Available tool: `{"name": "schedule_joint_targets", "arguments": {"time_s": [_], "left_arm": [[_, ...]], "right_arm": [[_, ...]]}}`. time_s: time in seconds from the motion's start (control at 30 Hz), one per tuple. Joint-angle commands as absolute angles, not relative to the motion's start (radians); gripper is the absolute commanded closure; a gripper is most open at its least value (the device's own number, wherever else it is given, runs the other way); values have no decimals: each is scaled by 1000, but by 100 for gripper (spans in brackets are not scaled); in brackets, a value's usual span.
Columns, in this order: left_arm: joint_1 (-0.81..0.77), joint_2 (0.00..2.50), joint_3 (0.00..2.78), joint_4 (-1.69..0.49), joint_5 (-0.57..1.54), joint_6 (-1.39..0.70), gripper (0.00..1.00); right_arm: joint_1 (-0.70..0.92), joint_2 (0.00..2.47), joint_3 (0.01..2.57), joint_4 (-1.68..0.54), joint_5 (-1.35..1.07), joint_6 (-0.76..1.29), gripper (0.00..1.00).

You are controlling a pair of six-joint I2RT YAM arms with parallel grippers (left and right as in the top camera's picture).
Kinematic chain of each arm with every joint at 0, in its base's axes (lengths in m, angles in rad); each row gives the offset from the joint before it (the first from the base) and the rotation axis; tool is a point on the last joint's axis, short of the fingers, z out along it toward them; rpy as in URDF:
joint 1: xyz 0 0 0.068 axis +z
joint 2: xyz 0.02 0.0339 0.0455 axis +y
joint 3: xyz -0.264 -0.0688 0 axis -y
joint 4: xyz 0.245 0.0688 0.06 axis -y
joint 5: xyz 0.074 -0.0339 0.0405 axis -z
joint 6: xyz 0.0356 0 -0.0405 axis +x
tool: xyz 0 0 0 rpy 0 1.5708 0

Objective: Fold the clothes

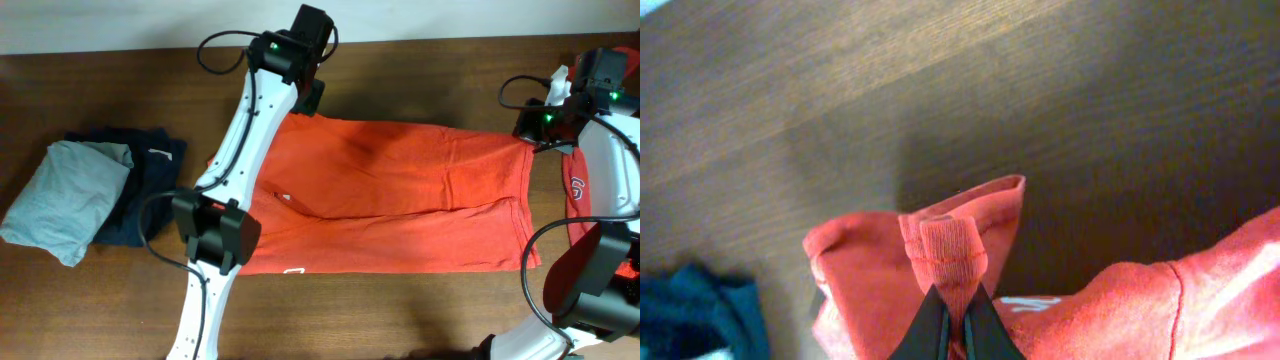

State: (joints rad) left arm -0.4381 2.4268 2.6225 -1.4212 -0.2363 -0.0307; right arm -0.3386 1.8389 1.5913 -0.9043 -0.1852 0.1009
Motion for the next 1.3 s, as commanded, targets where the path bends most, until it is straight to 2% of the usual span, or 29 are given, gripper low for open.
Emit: {"name": "schedule_joint_targets", "arguments": {"time_s": [0.0,0.27,0.77,1.27], "left_arm": [[-437,2328,2638,-1460,-239,-60,99],[-469,2328,2635,-1529,-244,-82,100],[-479,2328,2474,-1466,-252,-109,99],[-552,2296,2426,-1509,-271,-141,99]], "right_arm": [[-342,1813,1589,-901,-199,93,96],[-342,1813,1589,-901,-199,93,96],[-342,1813,1589,-897,-199,93,96],[-342,1813,1589,-895,-199,93,96]]}}
